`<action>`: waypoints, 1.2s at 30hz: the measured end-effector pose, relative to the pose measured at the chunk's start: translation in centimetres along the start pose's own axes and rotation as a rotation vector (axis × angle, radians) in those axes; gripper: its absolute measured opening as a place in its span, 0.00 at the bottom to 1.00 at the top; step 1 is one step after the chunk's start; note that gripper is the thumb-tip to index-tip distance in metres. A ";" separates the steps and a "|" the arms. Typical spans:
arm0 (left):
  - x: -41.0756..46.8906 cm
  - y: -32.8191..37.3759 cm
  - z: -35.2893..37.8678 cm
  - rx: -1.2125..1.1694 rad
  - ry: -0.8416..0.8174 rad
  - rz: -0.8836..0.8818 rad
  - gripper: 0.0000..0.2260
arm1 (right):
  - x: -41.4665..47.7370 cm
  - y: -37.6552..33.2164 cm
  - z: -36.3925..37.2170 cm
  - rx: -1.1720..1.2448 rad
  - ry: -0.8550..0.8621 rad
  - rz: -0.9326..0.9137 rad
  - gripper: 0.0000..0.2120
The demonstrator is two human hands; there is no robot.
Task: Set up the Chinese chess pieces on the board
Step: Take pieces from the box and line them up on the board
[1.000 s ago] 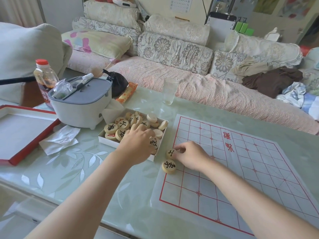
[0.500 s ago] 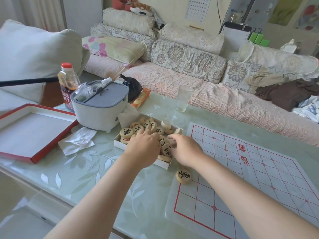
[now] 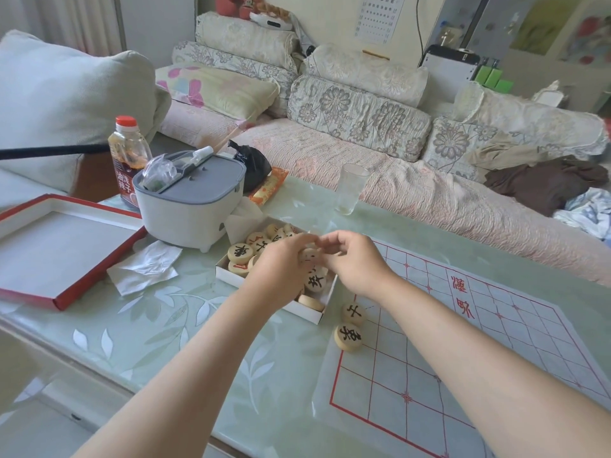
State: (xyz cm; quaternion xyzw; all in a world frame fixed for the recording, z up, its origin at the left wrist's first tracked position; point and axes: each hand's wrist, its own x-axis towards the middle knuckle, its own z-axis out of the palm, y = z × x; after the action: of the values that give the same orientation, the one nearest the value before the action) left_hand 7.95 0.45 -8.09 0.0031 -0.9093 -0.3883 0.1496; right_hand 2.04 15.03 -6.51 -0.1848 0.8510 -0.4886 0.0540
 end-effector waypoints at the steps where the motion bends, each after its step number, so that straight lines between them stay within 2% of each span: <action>1: 0.1 -0.1 -0.1 -0.017 0.032 -0.031 0.16 | 0.0 -0.1 0.0 0.016 0.008 0.008 0.08; 3: 0.3 -0.4 -0.5 0.006 0.076 -0.080 0.14 | 0.0 0.1 -0.2 -0.101 0.045 0.022 0.09; 7: 0.2 -0.7 -1.0 0.060 0.063 -0.148 0.13 | -0.8 1.6 -0.1 -0.594 -0.015 0.071 0.13; 12: 0.2 -0.9 -0.8 0.055 -0.003 -0.172 0.12 | -1.2 2.5 1.7 -0.734 -0.028 0.044 0.18; 18: 0.6 -0.4 -0.4 0.022 -0.003 -0.212 0.13 | -0.9 2.6 2.3 -0.769 0.005 -0.012 0.17; 22: 1.7 1.3 0.7 -0.059 0.020 -0.190 0.16 | -1.5 2.7 0.3 -0.652 0.068 -0.001 0.14; 26: 2.0 3.7 3.3 -0.222 -0.070 -0.136 0.19 | -2.5 5.0 -4.7 -0.580 0.147 0.092 0.15; 31: 1.5 5.9 7.0 -0.245 -0.177 -0.082 0.18 | -3.6 10.4 -12.0 -0.610 0.258 0.313 0.20; 36: 1.2 7.4 9.6 -0.241 -0.252 -0.064 0.15 | -4.1 14.1 -15.4 -0.663 0.262 0.427 0.23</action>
State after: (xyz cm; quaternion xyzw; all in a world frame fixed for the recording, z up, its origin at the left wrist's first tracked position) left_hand 4.94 12.24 -8.85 -0.0347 -0.8671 -0.4965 0.0215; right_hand -2.06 35.41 -10.93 0.0524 0.9812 -0.1851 -0.0172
